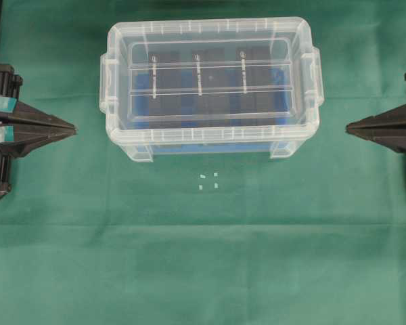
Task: Clamp the lid of the box with both arms, then lift and open it.
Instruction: 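Raise both grippers from rest beside the clear box, then move both grippers inward to the lid's left and right edges, then clamp the lid edges with both grippers and lift it upward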
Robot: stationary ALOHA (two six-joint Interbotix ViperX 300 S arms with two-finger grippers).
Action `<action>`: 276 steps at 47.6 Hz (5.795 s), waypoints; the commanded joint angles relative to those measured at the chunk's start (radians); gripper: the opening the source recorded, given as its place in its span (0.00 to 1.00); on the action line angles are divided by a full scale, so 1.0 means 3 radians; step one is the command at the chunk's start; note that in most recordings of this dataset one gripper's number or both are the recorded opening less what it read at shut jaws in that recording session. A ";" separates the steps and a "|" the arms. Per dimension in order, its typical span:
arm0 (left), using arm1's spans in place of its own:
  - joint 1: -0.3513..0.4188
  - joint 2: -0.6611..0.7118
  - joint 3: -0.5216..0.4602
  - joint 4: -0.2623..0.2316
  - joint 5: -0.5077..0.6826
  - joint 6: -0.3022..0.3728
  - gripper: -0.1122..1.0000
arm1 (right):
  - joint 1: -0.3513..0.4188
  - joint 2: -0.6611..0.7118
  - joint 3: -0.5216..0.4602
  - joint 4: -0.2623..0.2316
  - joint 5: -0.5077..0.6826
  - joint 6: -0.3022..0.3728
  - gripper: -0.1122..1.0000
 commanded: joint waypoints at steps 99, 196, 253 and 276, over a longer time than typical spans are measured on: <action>0.1243 0.0568 -0.0885 0.0010 0.3390 -0.0445 0.11 | -0.1176 0.1411 -0.1243 -0.0215 0.3518 0.0322 0.10; 0.1232 0.2265 -0.1907 0.0051 0.3702 0.0879 0.12 | -0.1115 0.2219 -0.1800 -0.0573 0.3370 -0.0348 0.10; 0.1217 0.2071 -0.1887 0.0031 0.3722 0.0813 0.11 | -0.1079 0.2173 -0.1912 -0.0568 0.3385 -0.0302 0.10; 0.1202 0.1984 -0.1948 0.0031 0.3835 0.0767 0.11 | -0.1043 0.2168 -0.2137 -0.0573 0.3600 -0.0302 0.10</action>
